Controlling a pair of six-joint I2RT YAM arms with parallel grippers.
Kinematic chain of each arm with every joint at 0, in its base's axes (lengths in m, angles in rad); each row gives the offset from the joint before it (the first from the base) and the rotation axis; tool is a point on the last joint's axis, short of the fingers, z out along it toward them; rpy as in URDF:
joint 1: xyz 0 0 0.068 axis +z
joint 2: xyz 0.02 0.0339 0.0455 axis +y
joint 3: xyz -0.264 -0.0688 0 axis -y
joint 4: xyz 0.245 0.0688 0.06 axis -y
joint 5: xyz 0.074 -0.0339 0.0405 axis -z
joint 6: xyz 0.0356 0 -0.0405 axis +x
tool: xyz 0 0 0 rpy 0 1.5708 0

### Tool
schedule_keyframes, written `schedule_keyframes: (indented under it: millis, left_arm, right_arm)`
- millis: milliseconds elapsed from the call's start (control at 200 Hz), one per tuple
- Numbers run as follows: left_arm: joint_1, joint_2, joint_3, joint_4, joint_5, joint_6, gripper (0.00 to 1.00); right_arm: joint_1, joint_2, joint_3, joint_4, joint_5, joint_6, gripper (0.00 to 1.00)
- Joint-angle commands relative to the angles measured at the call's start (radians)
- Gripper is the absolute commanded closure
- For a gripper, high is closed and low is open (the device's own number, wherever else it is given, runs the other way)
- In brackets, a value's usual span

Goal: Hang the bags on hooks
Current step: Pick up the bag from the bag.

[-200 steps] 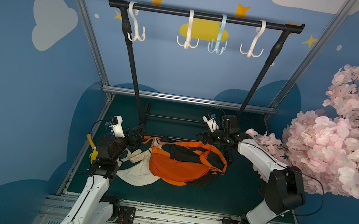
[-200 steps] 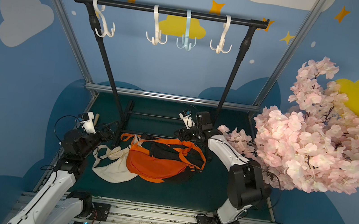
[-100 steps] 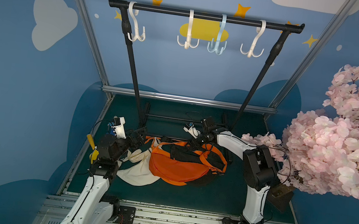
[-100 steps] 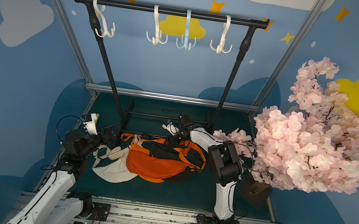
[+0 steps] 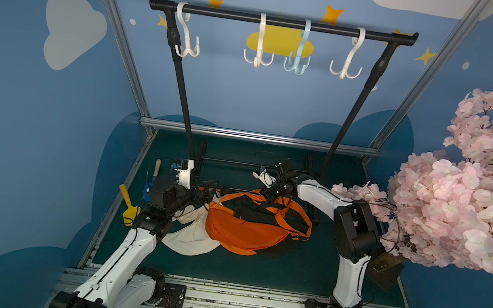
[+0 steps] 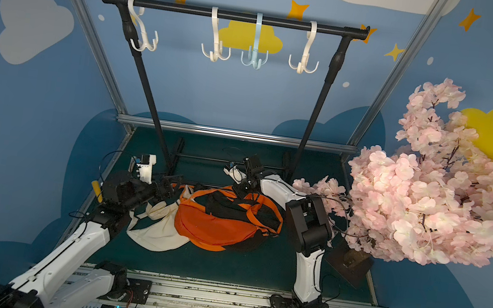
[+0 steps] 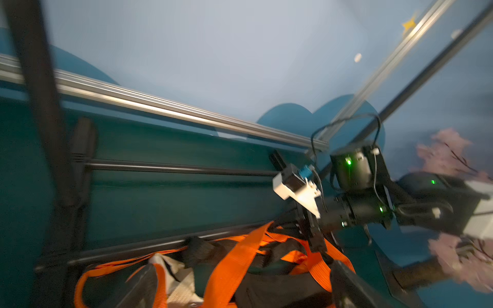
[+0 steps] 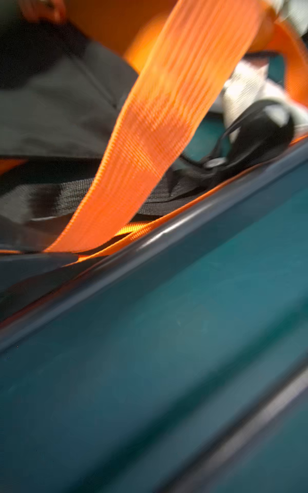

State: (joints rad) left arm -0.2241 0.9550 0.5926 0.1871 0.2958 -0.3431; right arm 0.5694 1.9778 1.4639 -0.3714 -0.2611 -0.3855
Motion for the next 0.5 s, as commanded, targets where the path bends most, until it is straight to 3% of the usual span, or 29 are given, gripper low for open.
schedule_keyframes:
  millis: [0,185,496]
  left_arm:
    - [-0.110,0.051,0.058,-0.090,-0.055,0.197,0.00]
    - [-0.277,0.185,0.112,-0.073,-0.218,0.346,0.00]
    - [-0.368,0.459,0.219,0.019,-0.302,0.381,0.00]
  right_arm:
    - [0.009,-0.110,0.000,-0.010,0.051,0.045,1.00]
    - [0.025,-0.188,0.002,-0.053,0.045,0.071,1.00]
    - [0.067,-0.269,-0.032,-0.092,0.060,0.112,1.00]
